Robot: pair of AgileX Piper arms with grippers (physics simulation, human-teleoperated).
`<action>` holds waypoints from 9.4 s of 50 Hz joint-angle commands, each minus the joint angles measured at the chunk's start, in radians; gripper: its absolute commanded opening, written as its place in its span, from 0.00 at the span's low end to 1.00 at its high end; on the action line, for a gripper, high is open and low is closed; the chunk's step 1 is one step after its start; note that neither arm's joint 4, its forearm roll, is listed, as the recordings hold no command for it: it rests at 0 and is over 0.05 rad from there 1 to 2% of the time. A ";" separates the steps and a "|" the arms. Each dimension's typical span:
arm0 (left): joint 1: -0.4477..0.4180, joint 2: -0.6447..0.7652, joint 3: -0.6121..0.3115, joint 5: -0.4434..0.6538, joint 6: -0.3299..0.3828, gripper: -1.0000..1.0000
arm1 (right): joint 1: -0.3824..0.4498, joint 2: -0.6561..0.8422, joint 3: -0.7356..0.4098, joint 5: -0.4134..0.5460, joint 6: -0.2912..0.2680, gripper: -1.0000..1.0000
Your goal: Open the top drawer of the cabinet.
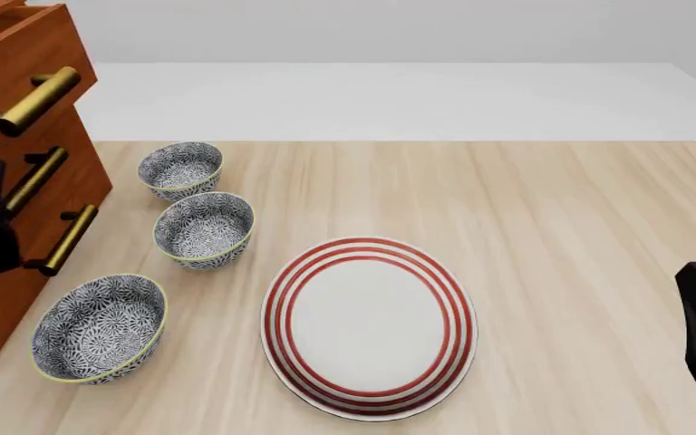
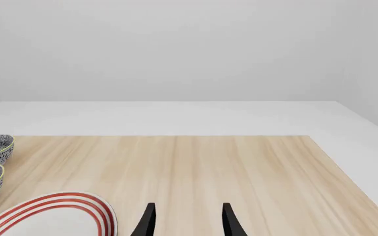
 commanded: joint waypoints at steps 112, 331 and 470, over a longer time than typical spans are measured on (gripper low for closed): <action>0.018 0.113 -1.234 1.435 -1.514 1.00 | 0.000 0.000 0.000 0.000 0.000 1.00; 0.087 0.401 -0.967 1.319 -1.508 1.00 | 0.000 0.000 0.000 0.000 0.000 1.00; -0.013 0.481 -0.908 1.294 -1.547 1.00 | 0.000 0.000 0.000 0.000 0.000 1.00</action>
